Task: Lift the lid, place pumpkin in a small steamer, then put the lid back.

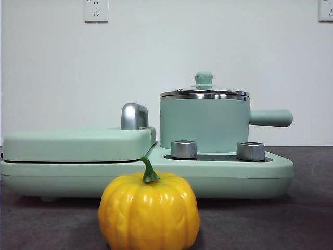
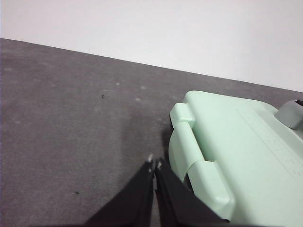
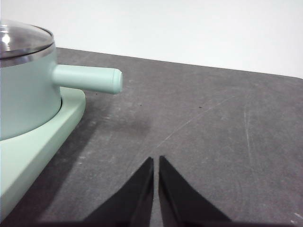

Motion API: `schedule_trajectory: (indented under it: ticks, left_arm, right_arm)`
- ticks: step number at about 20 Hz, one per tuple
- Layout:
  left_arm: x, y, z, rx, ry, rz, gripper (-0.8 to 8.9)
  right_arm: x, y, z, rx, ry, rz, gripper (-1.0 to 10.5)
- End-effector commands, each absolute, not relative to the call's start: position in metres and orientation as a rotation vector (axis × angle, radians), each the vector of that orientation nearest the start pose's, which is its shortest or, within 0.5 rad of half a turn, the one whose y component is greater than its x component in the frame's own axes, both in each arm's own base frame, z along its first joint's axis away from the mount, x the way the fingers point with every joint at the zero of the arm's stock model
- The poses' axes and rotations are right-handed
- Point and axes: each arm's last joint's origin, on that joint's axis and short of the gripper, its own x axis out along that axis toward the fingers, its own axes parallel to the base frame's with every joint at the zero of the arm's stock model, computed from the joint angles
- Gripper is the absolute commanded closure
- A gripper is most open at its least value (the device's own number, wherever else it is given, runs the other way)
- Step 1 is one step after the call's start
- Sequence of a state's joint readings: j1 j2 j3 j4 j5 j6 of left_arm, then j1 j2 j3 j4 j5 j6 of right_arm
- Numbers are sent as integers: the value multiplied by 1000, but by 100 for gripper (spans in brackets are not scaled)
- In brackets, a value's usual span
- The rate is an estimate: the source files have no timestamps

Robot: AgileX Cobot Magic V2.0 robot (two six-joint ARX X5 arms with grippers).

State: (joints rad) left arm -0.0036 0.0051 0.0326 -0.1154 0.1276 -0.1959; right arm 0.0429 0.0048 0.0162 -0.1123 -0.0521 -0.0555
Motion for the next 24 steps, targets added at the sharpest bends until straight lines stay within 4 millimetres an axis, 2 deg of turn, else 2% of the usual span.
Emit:
schedule_trajectory:
  ticks: [1, 5, 8, 17, 24]
  left_arm:
    - [96, -4, 158, -223, 106, -114, 807]
    - [96, -4, 158, -317, 107, -111, 807]
    - [97, -4, 159, -420, 102, -108, 807]
    - [97, -4, 160, -703, 111, -96, 807]
    - [96, -4, 165, -782, 91, -102, 806]
  right_arm:
    - [97, 6, 158, -56, 86, 97, 931]
    - [97, 6, 158, -42, 87, 98, 931]
    - [97, 5, 158, 38, 90, 88, 931]
    - [97, 3, 159, 397, 89, -2, 932]
    - [95, 4, 170, 475, 70, 41, 932]
